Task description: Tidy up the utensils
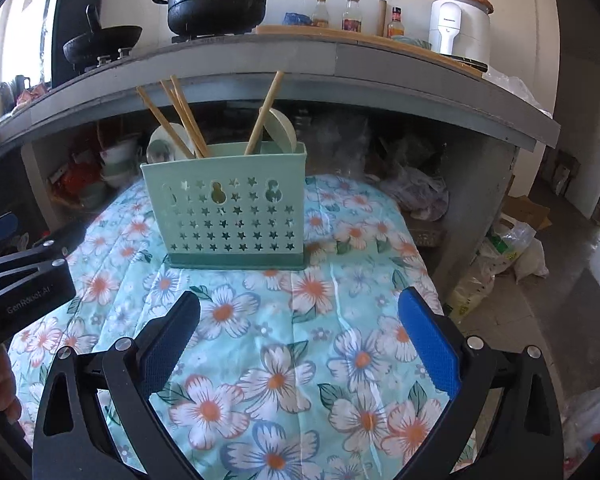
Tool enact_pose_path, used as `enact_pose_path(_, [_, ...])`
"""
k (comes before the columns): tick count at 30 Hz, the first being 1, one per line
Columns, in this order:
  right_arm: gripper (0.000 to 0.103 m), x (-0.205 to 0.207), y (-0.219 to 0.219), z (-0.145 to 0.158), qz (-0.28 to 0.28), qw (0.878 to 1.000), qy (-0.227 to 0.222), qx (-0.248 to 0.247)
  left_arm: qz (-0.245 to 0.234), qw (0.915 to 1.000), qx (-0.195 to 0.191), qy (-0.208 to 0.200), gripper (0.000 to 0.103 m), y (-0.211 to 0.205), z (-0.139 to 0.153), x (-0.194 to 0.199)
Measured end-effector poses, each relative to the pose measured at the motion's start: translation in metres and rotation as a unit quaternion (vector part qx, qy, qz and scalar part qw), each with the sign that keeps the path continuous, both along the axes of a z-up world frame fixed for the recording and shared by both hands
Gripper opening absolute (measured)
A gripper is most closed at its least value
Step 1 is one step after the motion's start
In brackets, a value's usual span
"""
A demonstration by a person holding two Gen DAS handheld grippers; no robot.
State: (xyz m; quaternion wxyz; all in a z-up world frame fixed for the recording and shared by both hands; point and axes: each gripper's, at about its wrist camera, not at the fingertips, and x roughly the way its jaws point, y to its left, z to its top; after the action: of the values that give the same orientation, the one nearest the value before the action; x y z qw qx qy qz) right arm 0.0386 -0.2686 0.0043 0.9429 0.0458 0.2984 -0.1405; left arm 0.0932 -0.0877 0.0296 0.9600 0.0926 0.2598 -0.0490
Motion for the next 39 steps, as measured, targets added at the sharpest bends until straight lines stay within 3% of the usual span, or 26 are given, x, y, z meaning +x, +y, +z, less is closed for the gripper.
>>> enact_pose_path(10, [0.097, 0.002, -0.009, 0.01, -0.037, 0.999, 0.004, -0.016, 0.052, 0.998, 0.024, 0.025, 0.094, 0.015, 0.0, 0.008])
enact_pose_path(15, [0.097, 0.004, -0.011, 0.011, -0.043, 0.999, 0.007, -0.02, 0.065, 0.9973, 0.03, 0.016, 0.095, 0.018, -0.001, 0.007])
enact_pose_path(39, [0.097, 0.015, -0.011, 0.014, -0.045, 0.999, 0.008, -0.013, 0.071, 0.9961, 0.02, 0.048, 0.094, 0.024, -0.007, 0.016])
